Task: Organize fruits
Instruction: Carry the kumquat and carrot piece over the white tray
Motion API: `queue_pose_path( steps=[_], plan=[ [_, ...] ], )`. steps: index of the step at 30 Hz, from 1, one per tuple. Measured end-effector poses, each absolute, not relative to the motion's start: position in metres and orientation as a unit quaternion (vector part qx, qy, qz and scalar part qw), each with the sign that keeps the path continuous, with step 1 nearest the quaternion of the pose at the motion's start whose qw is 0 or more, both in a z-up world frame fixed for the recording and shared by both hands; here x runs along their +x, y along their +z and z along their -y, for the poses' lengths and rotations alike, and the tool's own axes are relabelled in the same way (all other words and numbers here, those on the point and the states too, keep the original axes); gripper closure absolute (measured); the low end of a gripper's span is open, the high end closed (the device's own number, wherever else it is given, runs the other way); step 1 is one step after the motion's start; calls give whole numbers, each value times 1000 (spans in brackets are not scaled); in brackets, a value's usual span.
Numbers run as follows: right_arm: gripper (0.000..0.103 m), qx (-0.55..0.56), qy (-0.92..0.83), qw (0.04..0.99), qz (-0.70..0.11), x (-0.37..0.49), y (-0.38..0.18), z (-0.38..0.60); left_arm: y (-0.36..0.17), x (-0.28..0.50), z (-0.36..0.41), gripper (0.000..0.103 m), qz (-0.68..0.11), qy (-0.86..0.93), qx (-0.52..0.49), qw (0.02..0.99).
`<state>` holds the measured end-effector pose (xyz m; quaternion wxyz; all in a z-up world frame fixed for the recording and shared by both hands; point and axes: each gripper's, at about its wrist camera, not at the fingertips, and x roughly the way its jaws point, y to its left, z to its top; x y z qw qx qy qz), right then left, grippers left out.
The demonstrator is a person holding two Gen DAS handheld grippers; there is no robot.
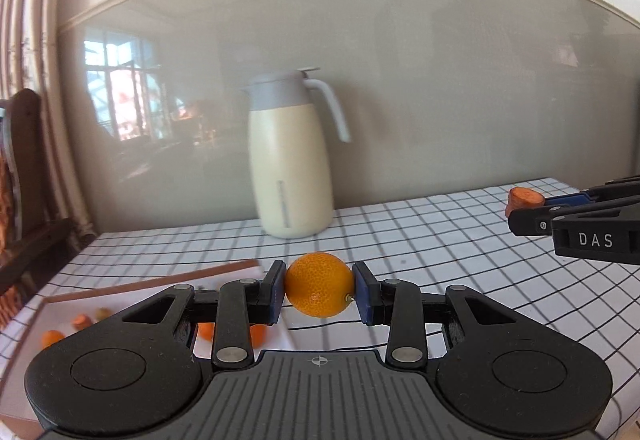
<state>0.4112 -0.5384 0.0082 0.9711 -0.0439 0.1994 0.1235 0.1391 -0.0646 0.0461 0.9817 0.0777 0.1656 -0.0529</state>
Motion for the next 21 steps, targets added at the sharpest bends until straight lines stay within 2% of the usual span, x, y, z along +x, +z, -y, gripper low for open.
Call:
queue_pose_path(
  steps=[9, 21],
  plan=[
    [87, -54, 185, 966, -175, 406, 26, 478, 56, 132, 0, 67, -155, 10, 64, 986],
    [87, -62, 226, 958, -168, 404, 29, 424, 55, 125, -50, 67, -152, 58, 51, 985]
  ],
)
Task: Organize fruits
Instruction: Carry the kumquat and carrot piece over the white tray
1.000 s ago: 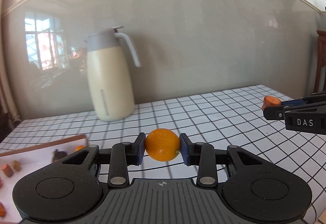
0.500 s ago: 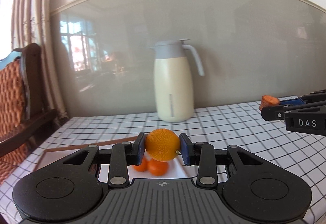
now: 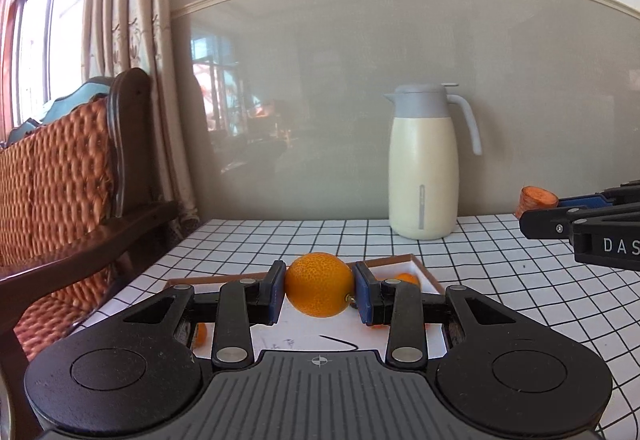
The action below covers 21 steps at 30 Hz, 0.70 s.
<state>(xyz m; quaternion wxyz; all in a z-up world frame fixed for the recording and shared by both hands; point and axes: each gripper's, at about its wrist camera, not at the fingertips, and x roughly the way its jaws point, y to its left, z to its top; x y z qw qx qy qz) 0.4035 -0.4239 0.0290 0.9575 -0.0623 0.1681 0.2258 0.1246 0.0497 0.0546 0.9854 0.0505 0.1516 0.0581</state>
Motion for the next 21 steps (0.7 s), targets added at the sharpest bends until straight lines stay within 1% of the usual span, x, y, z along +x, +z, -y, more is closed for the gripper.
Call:
queue_pose_path(
  steps=[21],
  plan=[
    [87, -77, 242, 949, -184, 414, 11, 371, 44, 122, -127, 67, -162, 118, 10, 980]
  ],
)
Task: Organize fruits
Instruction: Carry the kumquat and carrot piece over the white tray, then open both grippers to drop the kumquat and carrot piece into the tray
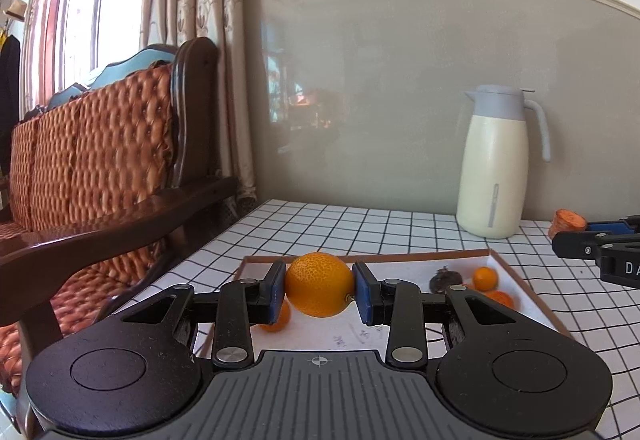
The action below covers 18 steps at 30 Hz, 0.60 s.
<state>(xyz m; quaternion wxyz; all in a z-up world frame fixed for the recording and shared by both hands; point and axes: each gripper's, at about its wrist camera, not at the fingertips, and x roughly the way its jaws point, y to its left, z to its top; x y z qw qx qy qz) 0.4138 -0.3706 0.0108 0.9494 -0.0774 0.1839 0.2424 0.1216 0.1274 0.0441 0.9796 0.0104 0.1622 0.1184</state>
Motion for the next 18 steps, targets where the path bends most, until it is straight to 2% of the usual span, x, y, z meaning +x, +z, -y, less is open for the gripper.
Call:
queue_pose_path(
  steps=[18],
  plan=[
    [87, -90, 235, 942, -222, 437, -17, 342, 20, 153, -177, 67, -196, 134, -14, 971]
  ],
)
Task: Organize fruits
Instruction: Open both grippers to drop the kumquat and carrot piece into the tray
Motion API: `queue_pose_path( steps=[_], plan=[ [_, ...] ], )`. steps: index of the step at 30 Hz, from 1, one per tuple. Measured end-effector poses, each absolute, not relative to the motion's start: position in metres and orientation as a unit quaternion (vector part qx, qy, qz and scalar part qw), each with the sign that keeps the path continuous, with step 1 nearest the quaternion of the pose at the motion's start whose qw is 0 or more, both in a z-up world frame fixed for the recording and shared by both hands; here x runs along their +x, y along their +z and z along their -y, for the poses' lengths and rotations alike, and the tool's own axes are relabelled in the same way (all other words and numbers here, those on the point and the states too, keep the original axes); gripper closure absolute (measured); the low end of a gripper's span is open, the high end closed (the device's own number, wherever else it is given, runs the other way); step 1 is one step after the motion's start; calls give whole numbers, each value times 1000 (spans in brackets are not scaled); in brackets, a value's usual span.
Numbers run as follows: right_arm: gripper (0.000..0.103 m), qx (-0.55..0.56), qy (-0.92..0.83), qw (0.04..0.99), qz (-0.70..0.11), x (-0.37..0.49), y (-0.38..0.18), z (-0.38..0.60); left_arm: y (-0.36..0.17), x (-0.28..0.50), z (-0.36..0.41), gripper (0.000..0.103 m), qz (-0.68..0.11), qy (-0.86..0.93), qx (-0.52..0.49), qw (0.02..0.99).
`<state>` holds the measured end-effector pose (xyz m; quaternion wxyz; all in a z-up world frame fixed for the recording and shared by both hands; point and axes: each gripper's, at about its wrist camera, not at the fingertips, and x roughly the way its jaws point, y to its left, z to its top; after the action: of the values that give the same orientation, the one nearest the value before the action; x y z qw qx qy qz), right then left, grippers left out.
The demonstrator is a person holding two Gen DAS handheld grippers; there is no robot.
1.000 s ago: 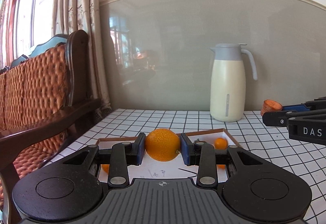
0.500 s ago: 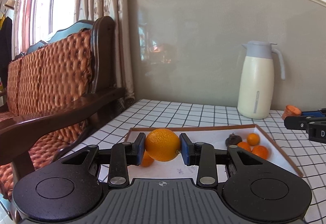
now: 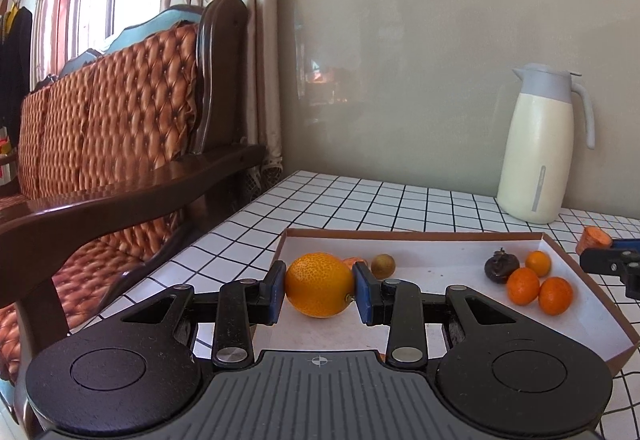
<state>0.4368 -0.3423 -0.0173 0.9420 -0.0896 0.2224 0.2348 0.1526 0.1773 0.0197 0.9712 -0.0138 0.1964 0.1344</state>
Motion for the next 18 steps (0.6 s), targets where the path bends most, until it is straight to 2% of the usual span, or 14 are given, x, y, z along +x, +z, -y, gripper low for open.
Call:
queue_pose_path(
  steps=[8, 10, 11, 12, 13, 18],
  plan=[
    [87, -84, 229, 941, -234, 447, -24, 347, 14, 164, -177, 67, -202, 132, -16, 970],
    [84, -74, 233, 943, -224, 450, -24, 351, 13, 164, -178, 67, -198, 138, -15, 970],
    [62, -72, 225, 947, -216, 451, -25, 353, 13, 164, -178, 65, -193, 150, -13, 970],
    [15, -71, 209, 955, -200, 450, -26, 355, 14, 162, -180, 35, -189, 163, -14, 968],
    [7, -68, 188, 965, -169, 447, -27, 358, 15, 158, -181, 1, -177, 177, -15, 968],
    [6, -47, 185, 967, -171, 456, -30, 362, 15, 155, -185, 0, -169, 176, -12, 970]
  ],
)
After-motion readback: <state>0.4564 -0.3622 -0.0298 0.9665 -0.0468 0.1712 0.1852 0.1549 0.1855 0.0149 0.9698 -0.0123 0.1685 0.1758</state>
